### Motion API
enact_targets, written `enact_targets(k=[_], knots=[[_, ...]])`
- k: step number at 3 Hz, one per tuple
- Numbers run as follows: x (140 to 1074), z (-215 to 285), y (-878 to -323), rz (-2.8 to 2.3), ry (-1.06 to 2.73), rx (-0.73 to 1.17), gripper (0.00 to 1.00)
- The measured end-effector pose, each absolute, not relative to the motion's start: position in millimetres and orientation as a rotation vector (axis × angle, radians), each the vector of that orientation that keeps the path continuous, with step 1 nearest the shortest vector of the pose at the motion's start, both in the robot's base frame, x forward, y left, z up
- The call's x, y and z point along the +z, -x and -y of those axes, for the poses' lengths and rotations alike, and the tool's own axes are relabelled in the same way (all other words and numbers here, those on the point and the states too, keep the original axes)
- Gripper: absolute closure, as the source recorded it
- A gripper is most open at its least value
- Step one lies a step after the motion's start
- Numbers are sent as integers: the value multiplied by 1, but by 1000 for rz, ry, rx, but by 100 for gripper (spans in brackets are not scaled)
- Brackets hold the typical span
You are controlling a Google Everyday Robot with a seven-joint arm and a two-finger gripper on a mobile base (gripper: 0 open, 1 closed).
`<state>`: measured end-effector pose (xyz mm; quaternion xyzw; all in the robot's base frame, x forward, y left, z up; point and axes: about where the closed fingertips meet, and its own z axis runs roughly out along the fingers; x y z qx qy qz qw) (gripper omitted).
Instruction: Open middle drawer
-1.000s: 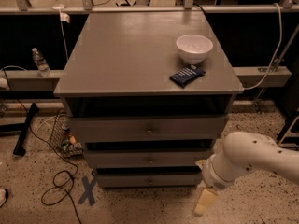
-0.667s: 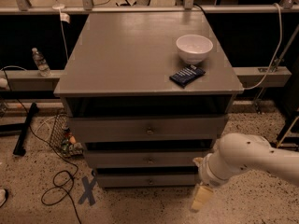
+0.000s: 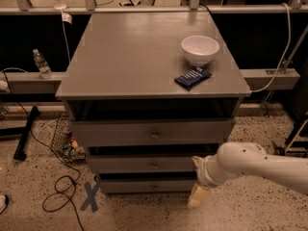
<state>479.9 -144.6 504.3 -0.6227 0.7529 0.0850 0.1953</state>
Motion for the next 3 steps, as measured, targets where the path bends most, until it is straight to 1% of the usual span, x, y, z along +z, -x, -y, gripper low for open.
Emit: enact_targets(k=[1,3], knots=[[487,139,-507,-2072,1743,180,0],[481,142,-513,-2063,1746,149,0]])
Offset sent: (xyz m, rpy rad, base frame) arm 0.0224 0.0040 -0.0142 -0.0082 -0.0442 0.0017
